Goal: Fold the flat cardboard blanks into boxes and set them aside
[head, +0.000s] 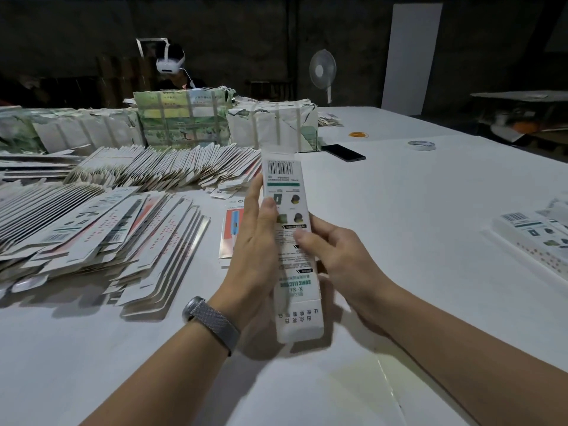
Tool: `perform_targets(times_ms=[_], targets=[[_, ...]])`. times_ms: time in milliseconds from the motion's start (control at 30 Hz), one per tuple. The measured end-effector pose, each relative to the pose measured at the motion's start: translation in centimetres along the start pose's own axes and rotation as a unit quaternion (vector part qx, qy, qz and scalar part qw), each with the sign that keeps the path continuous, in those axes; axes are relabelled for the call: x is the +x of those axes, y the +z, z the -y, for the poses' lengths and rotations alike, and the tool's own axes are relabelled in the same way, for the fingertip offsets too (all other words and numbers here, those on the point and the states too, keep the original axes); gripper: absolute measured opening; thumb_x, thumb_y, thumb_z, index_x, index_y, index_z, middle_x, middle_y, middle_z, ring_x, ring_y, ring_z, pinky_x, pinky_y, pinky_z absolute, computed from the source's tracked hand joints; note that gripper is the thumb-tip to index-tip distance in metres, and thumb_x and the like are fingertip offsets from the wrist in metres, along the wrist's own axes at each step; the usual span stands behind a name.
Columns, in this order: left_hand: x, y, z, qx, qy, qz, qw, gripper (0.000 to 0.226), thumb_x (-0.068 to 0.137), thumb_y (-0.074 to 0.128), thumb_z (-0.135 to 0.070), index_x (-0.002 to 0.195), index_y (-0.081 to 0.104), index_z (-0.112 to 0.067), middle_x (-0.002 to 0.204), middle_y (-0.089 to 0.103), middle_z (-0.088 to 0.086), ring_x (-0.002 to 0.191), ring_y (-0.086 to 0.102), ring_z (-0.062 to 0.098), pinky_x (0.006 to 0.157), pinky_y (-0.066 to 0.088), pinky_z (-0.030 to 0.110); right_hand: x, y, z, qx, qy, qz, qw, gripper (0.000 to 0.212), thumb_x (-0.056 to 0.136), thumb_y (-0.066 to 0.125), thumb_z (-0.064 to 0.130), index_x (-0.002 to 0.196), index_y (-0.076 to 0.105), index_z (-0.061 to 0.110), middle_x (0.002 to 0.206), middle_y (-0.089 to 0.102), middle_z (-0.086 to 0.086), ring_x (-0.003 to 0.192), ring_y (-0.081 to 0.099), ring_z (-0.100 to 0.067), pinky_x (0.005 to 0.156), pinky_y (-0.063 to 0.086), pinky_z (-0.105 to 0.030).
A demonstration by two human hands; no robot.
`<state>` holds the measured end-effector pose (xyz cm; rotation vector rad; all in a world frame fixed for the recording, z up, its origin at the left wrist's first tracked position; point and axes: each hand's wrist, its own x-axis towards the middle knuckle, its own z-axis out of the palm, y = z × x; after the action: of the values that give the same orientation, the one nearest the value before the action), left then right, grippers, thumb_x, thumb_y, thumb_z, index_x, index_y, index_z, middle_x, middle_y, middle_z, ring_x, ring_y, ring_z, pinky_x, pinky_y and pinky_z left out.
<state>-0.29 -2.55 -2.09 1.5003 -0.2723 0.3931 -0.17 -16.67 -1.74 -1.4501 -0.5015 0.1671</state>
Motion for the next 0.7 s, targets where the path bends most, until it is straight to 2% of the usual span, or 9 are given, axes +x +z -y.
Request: perform_targets(times_ms=[67,167,200,267,333,433,533,600,700], targets=[[0.2,-0.1,-0.1,-0.024,-0.032,0.007,0.999,0.046,0.109,0.036,-0.040,0.154,0.029,-0.046,0.119,0.072,-0.005,0.085,0.074,0.014,0.066,0.060,0.029,0.4,-0.6,0.3,-0.060,-0.010,-0.052,0.997,0.026,0.103,0.052,0.027,0.114,0.074,0.020,0.105,0.075,-0.007,0.086,0.067,-0.028,0.071,0.058,-0.040],[0.3,0.0,-0.4,-0.054,-0.056,0.025,0.997,0.046,0.108,0.040,-0.037,0.153,0.033,-0.043,0.124,0.071,0.001,0.081,0.073,0.011,0.062,0.057,0.028,0.5,-1.0,0.6,-0.073,-0.033,-0.084,0.993,0.025,0.102,0.054,0.030,0.117,0.074,0.024,0.098,0.074,0.000,0.076,0.056,-0.015,0.061,0.048,-0.028],[0.2,0.1,-0.4,-0.057,-0.059,0.033,0.996,0.046,0.108,0.041,-0.037,0.153,0.034,-0.045,0.123,0.072,0.000,0.083,0.073,0.012,0.064,0.058,0.029,0.5,-0.9,0.6,-0.073,-0.037,-0.082,0.993,0.027,0.103,0.053,0.030,0.124,0.070,0.029,0.096,0.074,-0.002,0.076,0.056,-0.014,0.061,0.049,-0.029],[0.0,0.3,-0.2,-0.037,-0.057,0.053,0.996,0.048,0.108,0.043,-0.036,0.153,0.033,-0.047,0.114,0.075,-0.007,0.086,0.074,0.014,0.068,0.059,0.031,0.5,-0.9,0.9,-0.074,-0.043,-0.089,0.992,0.035,0.103,0.051,0.027,0.137,0.059,0.035,0.100,0.074,-0.011,0.076,0.061,-0.017,0.066,0.055,-0.045],[-0.3,0.8,-0.1,-0.027,-0.057,0.074,0.995,0.051,0.107,0.046,-0.034,0.153,0.031,-0.047,0.109,0.076,-0.008,0.090,0.075,0.014,0.071,0.060,0.030,0.7,-1.1,1.3,-0.070,-0.054,-0.099,0.991,0.036,0.104,0.049,0.024,0.136,0.057,0.039,0.102,0.073,-0.012,0.079,0.066,-0.021,0.076,0.056,-0.058],[-0.6,1.2,0.1,-0.048,-0.069,0.091,0.992,0.054,0.103,0.051,-0.038,0.152,0.030,-0.047,0.109,0.077,-0.006,0.094,0.075,0.016,0.072,0.060,0.028,0.7,-1.5,1.6,-0.041,-0.050,-0.096,0.993,0.033,0.103,0.050,0.022,0.126,0.061,0.045,0.104,0.074,-0.007,0.083,0.068,-0.023,0.083,0.052,-0.062],[-0.5,0.7,-0.1,-0.056,-0.070,0.090,0.992,0.062,0.096,0.060,-0.041,0.150,0.031,-0.046,0.104,0.078,-0.001,0.091,0.076,0.019,0.070,0.060,0.030,0.6,-1.1,1.7,-0.013,-0.042,-0.082,0.996,0.034,0.095,0.055,0.028,0.116,0.062,0.055,0.112,0.069,-0.019,0.089,0.068,-0.039,0.086,0.048,-0.069],[-0.4,0.4,-0.4,-0.048,-0.060,0.086,0.993,0.068,0.093,0.064,-0.046,0.151,0.028,-0.045,0.103,0.078,-0.002,0.090,0.076,0.021,0.068,0.060,0.031,0.4,-0.8,1.7,-0.010,-0.037,-0.067,0.997,0.039,0.094,0.055,0.029,0.120,0.060,0.057,0.119,0.059,-0.033,0.101,0.061,-0.054,0.084,0.047,-0.073],[-0.1,-0.1,-0.8,-0.045,-0.047,0.080,0.995,0.074,0.084,0.064,-0.056,0.149,0.032,-0.041,0.102,0.078,-0.001,0.084,0.076,0.021,0.065,0.061,0.033,0.1,-0.4,1.6,-0.005,-0.034,-0.045,0.998,0.043,0.101,0.052,0.025,0.130,0.051,0.056,0.122,0.058,-0.034,0.103,0.061,-0.054,0.084,0.049,-0.071]])
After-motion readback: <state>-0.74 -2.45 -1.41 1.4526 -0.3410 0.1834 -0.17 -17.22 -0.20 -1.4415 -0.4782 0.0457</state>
